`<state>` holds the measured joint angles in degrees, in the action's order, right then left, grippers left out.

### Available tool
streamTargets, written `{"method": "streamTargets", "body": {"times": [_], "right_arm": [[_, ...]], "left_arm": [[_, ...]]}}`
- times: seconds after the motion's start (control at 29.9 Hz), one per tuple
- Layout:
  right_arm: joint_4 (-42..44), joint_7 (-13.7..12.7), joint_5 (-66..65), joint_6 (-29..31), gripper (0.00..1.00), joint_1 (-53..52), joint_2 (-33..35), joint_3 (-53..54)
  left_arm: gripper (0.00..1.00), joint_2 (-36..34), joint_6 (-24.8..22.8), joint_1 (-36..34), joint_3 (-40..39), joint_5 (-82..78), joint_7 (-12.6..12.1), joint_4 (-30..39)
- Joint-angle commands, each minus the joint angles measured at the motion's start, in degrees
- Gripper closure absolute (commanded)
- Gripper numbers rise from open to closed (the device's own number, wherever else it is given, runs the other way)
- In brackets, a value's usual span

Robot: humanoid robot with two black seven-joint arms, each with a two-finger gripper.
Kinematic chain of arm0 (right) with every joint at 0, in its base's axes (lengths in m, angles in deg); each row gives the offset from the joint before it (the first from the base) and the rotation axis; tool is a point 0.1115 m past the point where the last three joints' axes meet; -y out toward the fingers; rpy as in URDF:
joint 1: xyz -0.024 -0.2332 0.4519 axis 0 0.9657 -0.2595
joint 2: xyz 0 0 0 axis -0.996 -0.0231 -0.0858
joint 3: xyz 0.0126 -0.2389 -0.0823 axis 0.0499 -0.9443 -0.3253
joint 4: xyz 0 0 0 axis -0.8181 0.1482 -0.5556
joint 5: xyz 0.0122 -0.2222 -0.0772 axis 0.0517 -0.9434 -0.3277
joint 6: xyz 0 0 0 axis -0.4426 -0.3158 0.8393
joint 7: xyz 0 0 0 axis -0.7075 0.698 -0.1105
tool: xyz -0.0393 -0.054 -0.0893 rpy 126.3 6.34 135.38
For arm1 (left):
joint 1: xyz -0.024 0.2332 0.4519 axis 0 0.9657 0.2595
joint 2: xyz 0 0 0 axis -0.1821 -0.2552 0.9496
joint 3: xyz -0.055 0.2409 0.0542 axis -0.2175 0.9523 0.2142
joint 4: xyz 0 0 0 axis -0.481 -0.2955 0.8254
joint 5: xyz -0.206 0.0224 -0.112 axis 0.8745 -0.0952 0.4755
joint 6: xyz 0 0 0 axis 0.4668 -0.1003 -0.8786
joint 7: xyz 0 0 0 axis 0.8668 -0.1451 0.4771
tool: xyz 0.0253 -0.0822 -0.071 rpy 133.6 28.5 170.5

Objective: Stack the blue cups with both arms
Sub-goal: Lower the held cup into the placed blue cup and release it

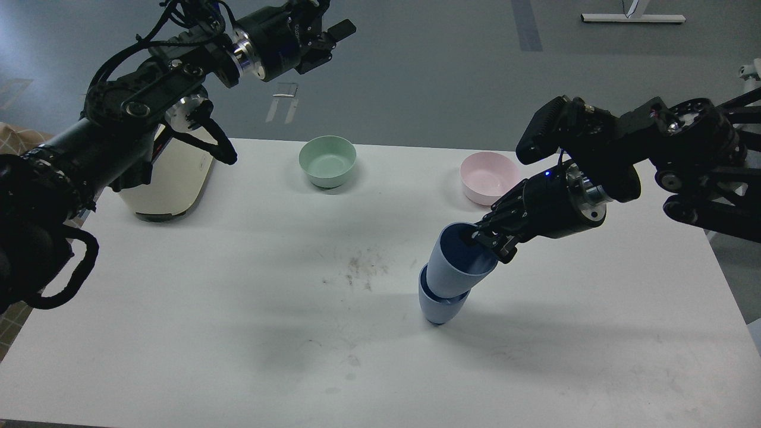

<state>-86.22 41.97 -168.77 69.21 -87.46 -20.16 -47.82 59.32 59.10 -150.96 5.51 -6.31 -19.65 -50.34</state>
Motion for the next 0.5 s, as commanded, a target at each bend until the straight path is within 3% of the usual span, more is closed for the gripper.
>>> {"method": "streamTargets", "body": {"times": [0.0, 0.27, 0.47], "right_arm": [[0.0, -0.1, 0.0, 0.0, 0.92, 0.0, -0.2, 0.0], [0.0, -0.8, 0.1, 0.0, 0.78, 0.3, -0.1, 0.0], [0.0, -0.8, 0.2, 0.0, 0.59, 0.3, 0.0, 0.0]], "left_arm": [[0.03, -0.1, 0.0, 0.0, 0.0, 0.0, 0.0, 0.0], [0.03, -0.1, 0.0, 0.0, 0.0, 0.3, 0.0, 0.0], [0.03, -0.1, 0.0, 0.0, 0.0, 0.3, 0.0, 0.0]]}}
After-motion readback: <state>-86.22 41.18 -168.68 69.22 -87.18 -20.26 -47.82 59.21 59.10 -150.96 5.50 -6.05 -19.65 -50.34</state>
